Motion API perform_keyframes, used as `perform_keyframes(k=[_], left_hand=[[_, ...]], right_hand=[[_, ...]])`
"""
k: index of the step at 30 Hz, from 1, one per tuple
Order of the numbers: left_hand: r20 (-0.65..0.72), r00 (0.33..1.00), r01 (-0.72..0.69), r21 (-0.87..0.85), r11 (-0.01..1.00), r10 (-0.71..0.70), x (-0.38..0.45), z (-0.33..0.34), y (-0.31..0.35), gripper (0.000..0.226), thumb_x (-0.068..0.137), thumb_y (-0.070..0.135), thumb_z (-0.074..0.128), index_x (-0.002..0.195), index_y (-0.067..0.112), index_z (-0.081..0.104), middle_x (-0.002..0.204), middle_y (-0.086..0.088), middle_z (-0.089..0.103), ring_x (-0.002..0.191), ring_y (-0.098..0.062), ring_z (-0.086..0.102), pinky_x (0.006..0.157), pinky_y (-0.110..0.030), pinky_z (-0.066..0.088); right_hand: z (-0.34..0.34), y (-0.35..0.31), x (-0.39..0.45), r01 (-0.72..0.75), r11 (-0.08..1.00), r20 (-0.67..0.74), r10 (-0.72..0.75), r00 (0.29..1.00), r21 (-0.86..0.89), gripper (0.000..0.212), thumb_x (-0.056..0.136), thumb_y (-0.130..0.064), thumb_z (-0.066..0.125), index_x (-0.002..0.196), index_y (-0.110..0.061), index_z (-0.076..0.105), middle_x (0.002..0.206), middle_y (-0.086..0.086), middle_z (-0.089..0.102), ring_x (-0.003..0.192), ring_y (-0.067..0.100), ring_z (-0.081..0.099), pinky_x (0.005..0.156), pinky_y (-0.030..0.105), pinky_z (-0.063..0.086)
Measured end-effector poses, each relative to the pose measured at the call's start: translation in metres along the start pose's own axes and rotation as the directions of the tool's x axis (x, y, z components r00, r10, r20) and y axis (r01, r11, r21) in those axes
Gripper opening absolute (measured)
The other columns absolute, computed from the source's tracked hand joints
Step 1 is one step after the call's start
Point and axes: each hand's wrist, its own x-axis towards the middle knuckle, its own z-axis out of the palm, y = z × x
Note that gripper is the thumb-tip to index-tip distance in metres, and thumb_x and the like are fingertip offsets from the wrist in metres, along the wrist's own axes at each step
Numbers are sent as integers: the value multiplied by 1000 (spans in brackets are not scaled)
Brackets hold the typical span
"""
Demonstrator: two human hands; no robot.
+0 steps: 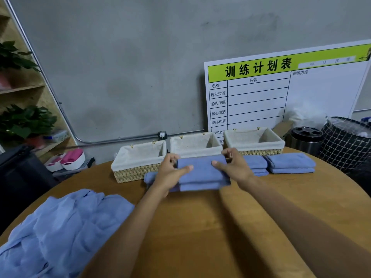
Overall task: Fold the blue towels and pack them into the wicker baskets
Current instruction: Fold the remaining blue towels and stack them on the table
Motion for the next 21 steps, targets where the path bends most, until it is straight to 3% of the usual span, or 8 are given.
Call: perform_keyframes(k=[2,5,8,11,15,21], left_hand=[[-84,996,-28,-9,1000,27,37,12,13,43,80,26,84,103,21,48,92,-2,57,78,-19,56,66,-32,50],[-163,986,-31,82,996,44,80,32,12,46,79,22,83,104,13,46,89,0,51,75,-16,48,67,-31,42],[-147,984,-59,261,964,100,103,49,-15,43,77,20,84,92,15,44,86,-9,49,70,-20,45,57,-28,34],[-114,979,-116,379,918,170,107,63,-40,42,79,18,81,79,22,38,82,-6,45,64,-17,39,55,-23,26],[-112,967,-152,469,870,229,104,70,-52,37,83,20,77,84,18,41,81,-1,45,69,-15,39,58,-27,29],[-117,973,-111,521,846,200,105,70,-57,38,86,30,75,92,18,39,69,5,40,58,-13,36,52,-31,26]], right_hand=[[-4,-7,40,4,998,-67,-9,998,-60,51,80,-22,83,111,-11,44,93,8,53,79,19,52,63,25,45],[-6,5,90,-58,980,-117,36,993,-189,55,77,-30,85,103,-14,38,99,12,53,84,25,51,60,30,39],[-3,29,116,-64,925,-121,20,993,-374,56,76,-30,85,98,-11,37,100,14,52,85,27,49,57,30,31],[1,57,124,-56,865,-86,15,996,-498,55,77,-33,85,96,-12,38,97,11,52,82,26,47,58,30,30],[3,74,124,2,822,-43,-32,999,-569,49,79,-34,82,92,-15,39,87,6,51,77,23,46,52,23,24],[10,72,118,-21,806,-56,-15,998,-592,46,82,-35,79,92,-15,39,82,0,50,79,23,49,63,32,32]])
